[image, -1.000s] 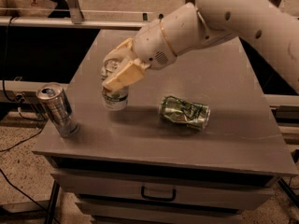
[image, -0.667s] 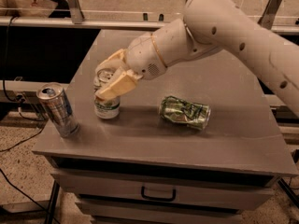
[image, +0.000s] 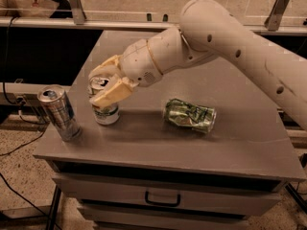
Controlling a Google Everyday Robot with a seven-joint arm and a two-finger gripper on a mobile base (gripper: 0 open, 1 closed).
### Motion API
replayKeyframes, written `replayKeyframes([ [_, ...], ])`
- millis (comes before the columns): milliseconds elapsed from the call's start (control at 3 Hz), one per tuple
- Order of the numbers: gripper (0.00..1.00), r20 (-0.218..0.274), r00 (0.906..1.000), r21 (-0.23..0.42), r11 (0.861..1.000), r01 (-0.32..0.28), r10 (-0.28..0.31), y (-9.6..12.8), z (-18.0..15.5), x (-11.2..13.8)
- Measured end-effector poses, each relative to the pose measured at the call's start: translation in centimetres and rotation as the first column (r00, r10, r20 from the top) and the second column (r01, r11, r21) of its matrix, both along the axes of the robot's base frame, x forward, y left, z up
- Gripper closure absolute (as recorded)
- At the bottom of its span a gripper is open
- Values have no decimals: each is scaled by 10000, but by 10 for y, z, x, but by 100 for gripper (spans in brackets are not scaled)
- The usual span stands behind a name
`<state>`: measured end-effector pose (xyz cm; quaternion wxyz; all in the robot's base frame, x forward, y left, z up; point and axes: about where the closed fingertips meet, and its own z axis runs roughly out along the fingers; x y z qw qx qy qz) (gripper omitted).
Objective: Move 7up can near redbull can
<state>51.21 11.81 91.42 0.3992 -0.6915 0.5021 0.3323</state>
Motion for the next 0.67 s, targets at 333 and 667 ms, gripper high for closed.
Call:
replayKeyframes([
  [333, 31, 1, 10000, -6, 10000, -42, 42, 2, 0, -1],
  [667, 2, 3, 10000, -13, 10000, -96, 96, 4, 0, -3],
])
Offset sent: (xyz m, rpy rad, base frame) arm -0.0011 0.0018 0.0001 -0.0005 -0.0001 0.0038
